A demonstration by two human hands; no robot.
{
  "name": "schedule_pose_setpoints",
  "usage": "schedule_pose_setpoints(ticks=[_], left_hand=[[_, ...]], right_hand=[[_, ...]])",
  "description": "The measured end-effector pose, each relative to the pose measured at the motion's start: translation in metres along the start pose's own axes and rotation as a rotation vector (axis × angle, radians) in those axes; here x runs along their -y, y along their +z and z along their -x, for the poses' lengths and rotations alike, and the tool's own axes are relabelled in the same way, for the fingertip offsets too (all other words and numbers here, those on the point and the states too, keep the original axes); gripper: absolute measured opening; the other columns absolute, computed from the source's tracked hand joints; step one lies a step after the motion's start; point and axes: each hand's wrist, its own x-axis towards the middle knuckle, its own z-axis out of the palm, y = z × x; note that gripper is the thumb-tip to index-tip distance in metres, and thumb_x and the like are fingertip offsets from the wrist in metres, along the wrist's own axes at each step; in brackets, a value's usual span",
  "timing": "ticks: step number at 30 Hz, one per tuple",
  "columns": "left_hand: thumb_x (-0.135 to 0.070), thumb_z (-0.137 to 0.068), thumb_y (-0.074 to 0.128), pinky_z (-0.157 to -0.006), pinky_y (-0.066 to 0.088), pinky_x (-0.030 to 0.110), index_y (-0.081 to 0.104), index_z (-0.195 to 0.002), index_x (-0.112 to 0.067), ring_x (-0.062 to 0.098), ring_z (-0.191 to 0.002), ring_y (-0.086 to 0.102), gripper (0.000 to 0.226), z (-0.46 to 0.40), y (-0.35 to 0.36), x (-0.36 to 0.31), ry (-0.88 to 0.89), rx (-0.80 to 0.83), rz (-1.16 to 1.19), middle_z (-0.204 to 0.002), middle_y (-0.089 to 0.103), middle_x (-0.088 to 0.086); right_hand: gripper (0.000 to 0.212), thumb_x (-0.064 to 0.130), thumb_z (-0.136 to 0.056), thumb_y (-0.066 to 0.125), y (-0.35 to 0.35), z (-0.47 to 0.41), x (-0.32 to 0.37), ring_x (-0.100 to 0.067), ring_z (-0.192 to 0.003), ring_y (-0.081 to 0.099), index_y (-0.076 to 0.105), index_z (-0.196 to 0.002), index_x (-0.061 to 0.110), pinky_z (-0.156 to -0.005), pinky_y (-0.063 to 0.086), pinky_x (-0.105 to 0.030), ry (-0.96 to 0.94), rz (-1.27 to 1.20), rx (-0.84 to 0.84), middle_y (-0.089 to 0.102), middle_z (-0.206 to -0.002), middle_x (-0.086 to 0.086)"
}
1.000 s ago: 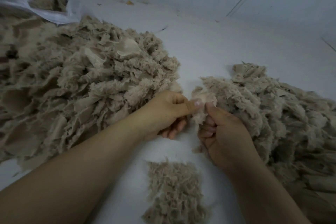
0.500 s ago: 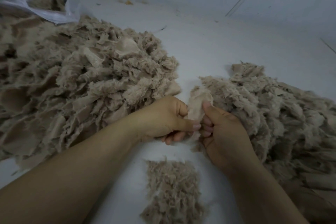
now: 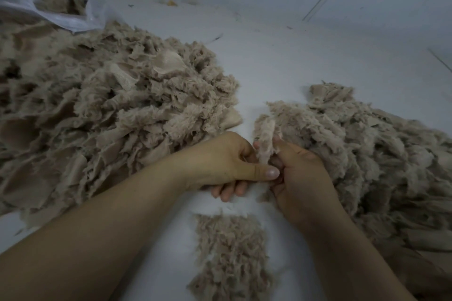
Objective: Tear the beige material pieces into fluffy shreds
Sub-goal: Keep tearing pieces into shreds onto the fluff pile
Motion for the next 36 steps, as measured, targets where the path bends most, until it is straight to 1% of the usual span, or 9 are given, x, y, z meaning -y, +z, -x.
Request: schedule_pose_setpoints(ticks=[4, 10, 13, 19, 22, 26, 30, 33, 36], left_hand=[[-0.02, -0.09, 0.07, -0.039, 0.029, 0.024, 0.059, -0.062, 0.0, 0.013, -0.031, 0.045, 0.035, -0.003, -0.001, 0.009, 0.012, -0.045, 0.111, -0.047, 0.059, 0.009], [-0.008, -0.084, 0.072, -0.044, 0.045, 0.018, 0.074, -0.079, -0.006, 0.008, -0.039, 0.053, 0.006, 0.005, -0.021, 0.009, 0.077, 0.413, 0.017, -0.051, 0.062, 0.004], [-0.024, -0.08, 0.074, -0.047, 0.044, 0.019, 0.074, -0.081, -0.001, 0.01, -0.042, 0.053, 0.023, 0.01, -0.025, 0.004, 0.111, 0.482, -0.019, -0.054, 0.063, 0.008], [-0.056, -0.078, 0.067, -0.037, 0.036, 0.022, 0.059, -0.068, 0.006, 0.014, -0.032, 0.046, 0.063, 0.003, -0.007, 0.001, 0.076, -0.022, 0.139, -0.047, 0.056, 0.01], [-0.059, -0.076, 0.066, -0.039, 0.036, 0.026, 0.058, -0.069, 0.011, 0.023, -0.033, 0.043, 0.07, -0.001, 0.003, 0.001, 0.072, -0.112, 0.137, -0.049, 0.055, 0.021], [-0.017, -0.095, 0.058, -0.032, 0.024, 0.019, 0.056, -0.074, 0.002, 0.018, -0.026, 0.038, 0.028, -0.007, 0.001, 0.009, 0.052, -0.246, 0.512, -0.044, 0.048, 0.013], [-0.011, -0.095, 0.054, -0.031, 0.023, 0.018, 0.057, -0.065, -0.005, 0.018, -0.027, 0.039, 0.031, -0.008, -0.003, 0.014, 0.091, -0.112, 0.577, -0.045, 0.047, 0.012], [-0.028, -0.094, 0.057, -0.031, 0.025, 0.018, 0.059, -0.064, -0.009, 0.018, -0.028, 0.038, 0.036, -0.007, -0.002, 0.012, 0.105, -0.057, 0.528, -0.045, 0.047, 0.012], [-0.033, -0.088, 0.063, -0.031, 0.023, 0.016, 0.059, -0.068, -0.007, 0.016, -0.027, 0.036, 0.033, -0.009, -0.002, 0.013, 0.093, -0.09, 0.508, -0.042, 0.045, 0.01]], right_hand=[[0.045, 0.013, -0.102, 0.049, -0.002, -0.003, -0.003, -0.008, -0.034, 0.034, 0.061, -0.059, 0.009, -0.032, 0.031, -0.019, -0.008, 0.011, -0.061, 0.039, -0.044, 0.0], [0.04, 0.013, -0.098, 0.057, -0.002, -0.002, -0.004, -0.008, -0.04, 0.027, 0.057, -0.058, 0.017, -0.035, 0.026, -0.02, -0.012, -0.014, -0.068, 0.035, -0.047, 0.003], [0.04, 0.019, -0.098, 0.06, -0.004, -0.004, -0.005, -0.01, -0.043, 0.026, 0.059, -0.058, 0.018, -0.039, 0.024, -0.023, -0.01, 0.072, -0.057, 0.036, -0.047, 0.003], [0.026, 0.024, -0.087, 0.073, -0.002, 0.005, -0.002, -0.041, -0.063, 0.065, 0.068, -0.075, 0.001, -0.067, 0.057, -0.046, -0.038, 0.088, 0.156, 0.064, -0.07, -0.033], [0.033, 0.026, -0.087, 0.075, -0.002, 0.005, -0.002, -0.057, -0.065, 0.061, 0.063, -0.086, -0.006, -0.068, 0.054, -0.068, -0.031, 0.132, 0.113, 0.06, -0.076, -0.043], [0.034, 0.017, -0.097, 0.062, -0.003, 0.0, -0.002, -0.011, -0.036, 0.043, 0.065, -0.064, 0.013, -0.035, 0.035, -0.02, -0.018, 0.113, 0.03, 0.055, -0.049, -0.004], [0.042, 0.019, -0.099, 0.059, 0.001, -0.002, -0.003, -0.008, -0.039, 0.038, 0.07, -0.058, 0.018, -0.035, 0.032, -0.019, -0.017, 0.122, -0.003, 0.053, -0.051, -0.003], [0.033, 0.03, -0.098, 0.061, 0.0, -0.002, -0.003, -0.014, -0.044, 0.038, 0.068, -0.076, 0.007, -0.038, 0.034, -0.023, -0.015, 0.198, 0.002, 0.059, -0.058, -0.011], [0.032, 0.033, -0.097, 0.063, 0.001, 0.001, -0.003, -0.012, -0.039, 0.037, 0.067, -0.073, 0.011, -0.036, 0.035, -0.021, 0.012, 0.206, -0.024, 0.05, -0.052, -0.007]])
